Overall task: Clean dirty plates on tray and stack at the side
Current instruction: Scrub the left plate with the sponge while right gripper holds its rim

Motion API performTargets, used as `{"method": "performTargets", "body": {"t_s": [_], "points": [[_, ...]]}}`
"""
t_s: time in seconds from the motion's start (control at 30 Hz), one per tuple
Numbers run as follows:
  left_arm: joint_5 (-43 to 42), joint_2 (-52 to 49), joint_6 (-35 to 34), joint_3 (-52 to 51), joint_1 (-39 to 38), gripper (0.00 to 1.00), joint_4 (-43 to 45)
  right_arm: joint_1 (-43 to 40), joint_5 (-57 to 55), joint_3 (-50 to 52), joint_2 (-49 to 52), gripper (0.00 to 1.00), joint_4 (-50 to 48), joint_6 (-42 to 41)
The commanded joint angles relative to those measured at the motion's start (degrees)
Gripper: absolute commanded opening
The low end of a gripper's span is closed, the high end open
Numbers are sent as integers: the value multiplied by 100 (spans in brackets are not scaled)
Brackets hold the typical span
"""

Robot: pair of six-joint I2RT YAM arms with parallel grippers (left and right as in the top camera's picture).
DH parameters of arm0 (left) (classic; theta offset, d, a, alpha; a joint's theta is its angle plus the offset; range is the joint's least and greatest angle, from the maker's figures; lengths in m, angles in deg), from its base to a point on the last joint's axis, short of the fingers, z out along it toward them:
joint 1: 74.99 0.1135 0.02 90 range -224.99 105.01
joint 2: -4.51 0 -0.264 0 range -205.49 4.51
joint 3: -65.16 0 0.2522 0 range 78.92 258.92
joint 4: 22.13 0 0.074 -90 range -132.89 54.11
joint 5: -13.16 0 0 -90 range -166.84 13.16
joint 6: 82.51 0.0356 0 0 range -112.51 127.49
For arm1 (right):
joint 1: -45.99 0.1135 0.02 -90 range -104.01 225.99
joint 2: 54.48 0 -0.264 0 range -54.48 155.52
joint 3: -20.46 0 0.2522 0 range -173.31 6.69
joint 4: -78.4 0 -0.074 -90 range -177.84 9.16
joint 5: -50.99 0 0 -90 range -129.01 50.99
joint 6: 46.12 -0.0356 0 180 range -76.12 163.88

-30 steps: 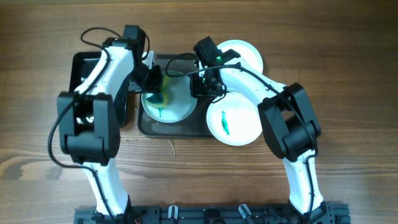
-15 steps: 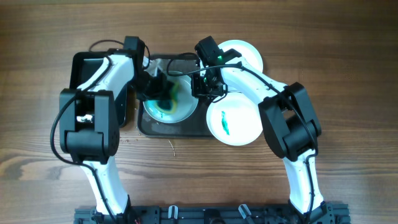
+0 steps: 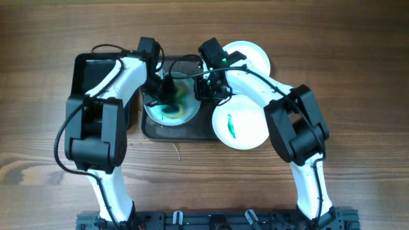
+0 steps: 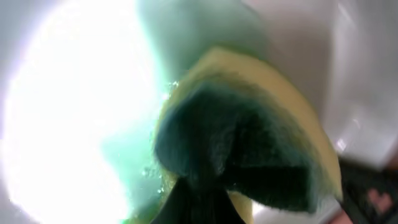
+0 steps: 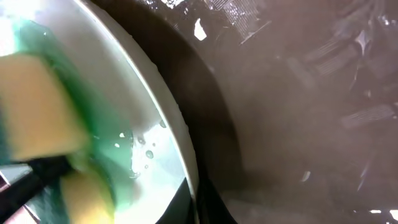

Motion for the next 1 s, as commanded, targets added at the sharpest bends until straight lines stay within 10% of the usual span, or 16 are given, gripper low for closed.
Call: {"method": "performTargets", "body": {"t_s": [0.0, 0.43, 0.97], "points": [[1882, -153, -918, 24, 151, 4, 35, -37, -15, 122, 127, 4, 11, -44], [2673, -153, -299, 162, -212, 4, -50, -44, -9, 122, 127, 4, 24, -83], [-1567, -155, 1552, 162, -186, 4, -66, -435, 769, 407, 127, 4, -76, 190]]}}
